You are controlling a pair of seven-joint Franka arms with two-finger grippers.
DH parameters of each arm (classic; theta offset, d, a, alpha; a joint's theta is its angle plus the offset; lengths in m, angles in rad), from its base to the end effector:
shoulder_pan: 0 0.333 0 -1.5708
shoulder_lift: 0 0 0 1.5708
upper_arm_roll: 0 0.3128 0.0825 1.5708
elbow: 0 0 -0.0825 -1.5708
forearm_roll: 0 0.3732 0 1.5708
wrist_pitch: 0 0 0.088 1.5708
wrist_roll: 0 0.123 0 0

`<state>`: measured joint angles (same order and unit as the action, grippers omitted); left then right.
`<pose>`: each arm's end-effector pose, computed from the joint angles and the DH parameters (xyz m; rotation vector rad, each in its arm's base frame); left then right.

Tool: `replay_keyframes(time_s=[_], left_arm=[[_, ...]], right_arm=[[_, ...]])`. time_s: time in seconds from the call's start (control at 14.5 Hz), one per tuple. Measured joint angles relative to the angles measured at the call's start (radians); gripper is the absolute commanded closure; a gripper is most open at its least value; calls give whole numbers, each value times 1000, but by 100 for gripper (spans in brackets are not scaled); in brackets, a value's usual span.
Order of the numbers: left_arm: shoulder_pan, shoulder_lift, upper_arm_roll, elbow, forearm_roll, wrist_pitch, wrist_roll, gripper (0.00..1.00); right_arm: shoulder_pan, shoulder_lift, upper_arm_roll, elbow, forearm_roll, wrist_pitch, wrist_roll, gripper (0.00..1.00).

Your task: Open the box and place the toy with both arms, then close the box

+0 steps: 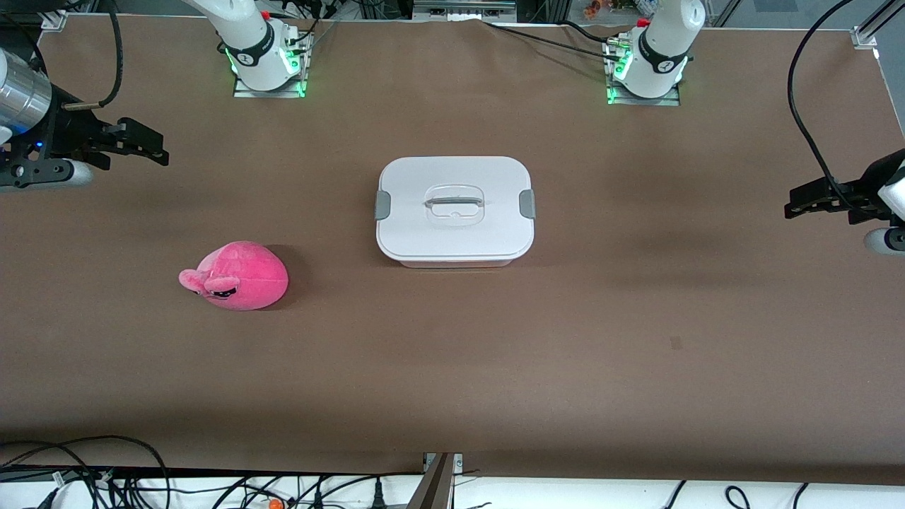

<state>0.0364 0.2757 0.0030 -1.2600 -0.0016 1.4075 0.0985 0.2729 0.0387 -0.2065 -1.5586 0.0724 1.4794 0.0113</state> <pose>0.6057 0.0234 0.5738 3.1242 -0.0927 -0.2001 0.5406 0.0475 0.5832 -3.0750 -0.0879 0.1840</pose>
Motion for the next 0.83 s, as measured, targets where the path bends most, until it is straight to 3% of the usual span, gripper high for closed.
replay_keyframes(time_s=[0.83], left_arm=[[0, 0, -1, 0, 0, 0, 0, 0]], right_arm=[[-4, 24, -4, 0, -10, 36, 0, 0]])
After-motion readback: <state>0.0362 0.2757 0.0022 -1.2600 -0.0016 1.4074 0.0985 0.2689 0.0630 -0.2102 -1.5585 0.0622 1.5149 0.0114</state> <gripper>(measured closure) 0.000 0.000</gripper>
